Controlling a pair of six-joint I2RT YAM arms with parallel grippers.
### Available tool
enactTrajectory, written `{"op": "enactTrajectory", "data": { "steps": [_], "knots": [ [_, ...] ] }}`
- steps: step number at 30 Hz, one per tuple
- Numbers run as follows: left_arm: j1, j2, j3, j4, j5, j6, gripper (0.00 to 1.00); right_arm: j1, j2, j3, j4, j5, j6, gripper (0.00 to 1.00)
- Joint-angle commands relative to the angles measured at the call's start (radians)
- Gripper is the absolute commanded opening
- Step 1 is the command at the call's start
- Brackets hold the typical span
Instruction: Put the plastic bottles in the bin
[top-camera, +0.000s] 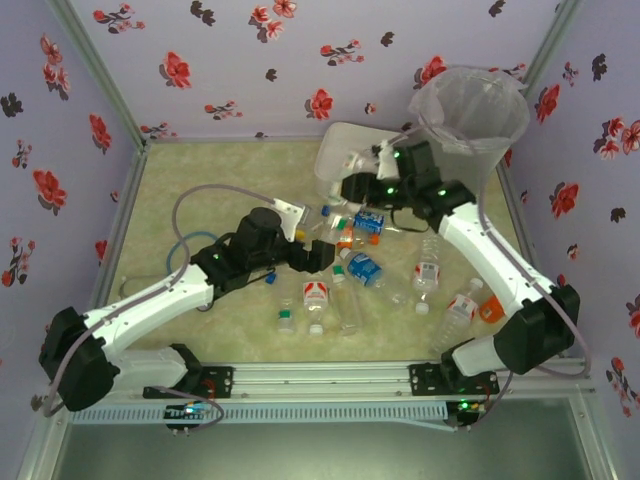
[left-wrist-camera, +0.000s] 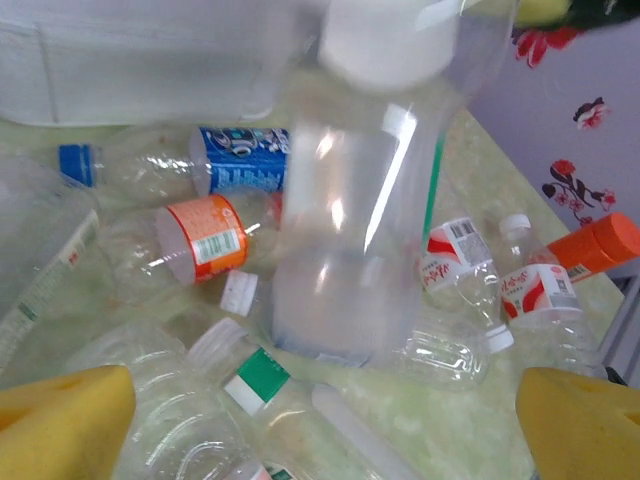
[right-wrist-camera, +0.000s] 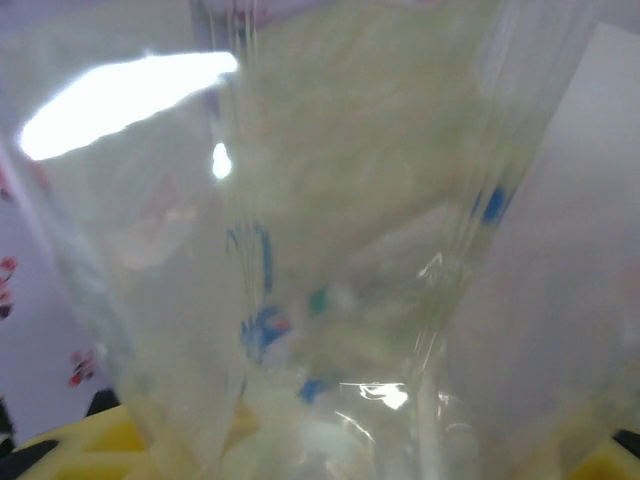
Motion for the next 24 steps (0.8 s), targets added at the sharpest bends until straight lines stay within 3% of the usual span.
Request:
{"op": "enactTrajectory", "data": {
  "steps": [1,6,8,13,21,24],
  "knots": [
    [0.003,-0.070,-0.021,-0.022,-0.091,-0.051,1.00,-0.096,-0.065,0.147,-0.124,0.137,-0.141,0.48],
    [0.017,-0.161,-0.092,-0.133,-0.263,-0.202,1.00,-0.239,-0.040,0.367,-0.152,0.366,-0.289,0.32],
    [0.018,-0.198,-0.124,-0.191,-0.342,-0.266,1.00,-0.301,0.018,0.466,-0.151,0.448,-0.336,0.22],
    [0.020,-0.287,-0.205,-0.269,-0.418,-0.393,1.00,-0.406,0.215,0.698,-0.130,0.591,-0.402,0.01],
    [0.019,-0.385,-0.290,-0.299,-0.485,-0.524,1.00,-0.448,0.654,1.210,-0.300,0.703,-0.515,0.00],
    [0.019,-0.366,-0.280,-0.264,-0.486,-0.533,1.00,-0.449,0.755,1.289,-0.346,0.708,-0.525,0.00]
  ]
}}
